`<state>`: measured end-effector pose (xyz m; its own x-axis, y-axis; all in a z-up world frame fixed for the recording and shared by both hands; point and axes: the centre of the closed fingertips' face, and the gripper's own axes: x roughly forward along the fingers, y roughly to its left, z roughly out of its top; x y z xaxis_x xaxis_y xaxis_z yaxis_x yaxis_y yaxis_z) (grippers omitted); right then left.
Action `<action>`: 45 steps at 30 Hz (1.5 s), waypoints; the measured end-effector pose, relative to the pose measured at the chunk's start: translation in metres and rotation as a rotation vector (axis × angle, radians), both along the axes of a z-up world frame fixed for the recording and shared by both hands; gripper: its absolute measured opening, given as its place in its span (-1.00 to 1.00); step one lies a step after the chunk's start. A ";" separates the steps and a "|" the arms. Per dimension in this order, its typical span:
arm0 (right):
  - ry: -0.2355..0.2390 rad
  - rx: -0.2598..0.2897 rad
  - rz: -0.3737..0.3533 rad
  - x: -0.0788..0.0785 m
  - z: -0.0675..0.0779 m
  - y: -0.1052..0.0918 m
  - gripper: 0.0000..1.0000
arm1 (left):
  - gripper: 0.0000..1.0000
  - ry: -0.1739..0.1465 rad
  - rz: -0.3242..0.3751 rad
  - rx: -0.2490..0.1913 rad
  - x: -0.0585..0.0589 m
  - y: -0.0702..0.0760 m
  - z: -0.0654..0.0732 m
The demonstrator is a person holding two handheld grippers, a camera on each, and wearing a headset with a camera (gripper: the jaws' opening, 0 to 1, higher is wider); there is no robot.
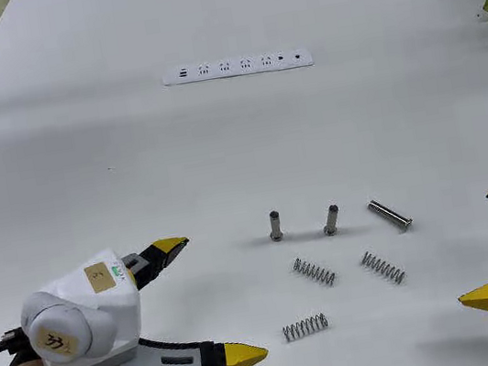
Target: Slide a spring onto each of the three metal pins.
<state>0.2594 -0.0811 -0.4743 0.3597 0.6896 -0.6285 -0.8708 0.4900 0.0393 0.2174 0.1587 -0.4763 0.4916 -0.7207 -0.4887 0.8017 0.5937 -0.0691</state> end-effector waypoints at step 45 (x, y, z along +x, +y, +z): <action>0.133 -0.160 -0.009 0.089 -0.036 0.059 -0.22 | 1.00 0.013 0.046 -0.054 0.007 0.003 0.000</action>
<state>0.3484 -0.0219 -0.5101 0.2720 0.5741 -0.7723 -0.8587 0.5070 0.0744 0.2245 0.1617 -0.4768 0.5189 -0.7229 -0.4563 0.7723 0.6252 -0.1124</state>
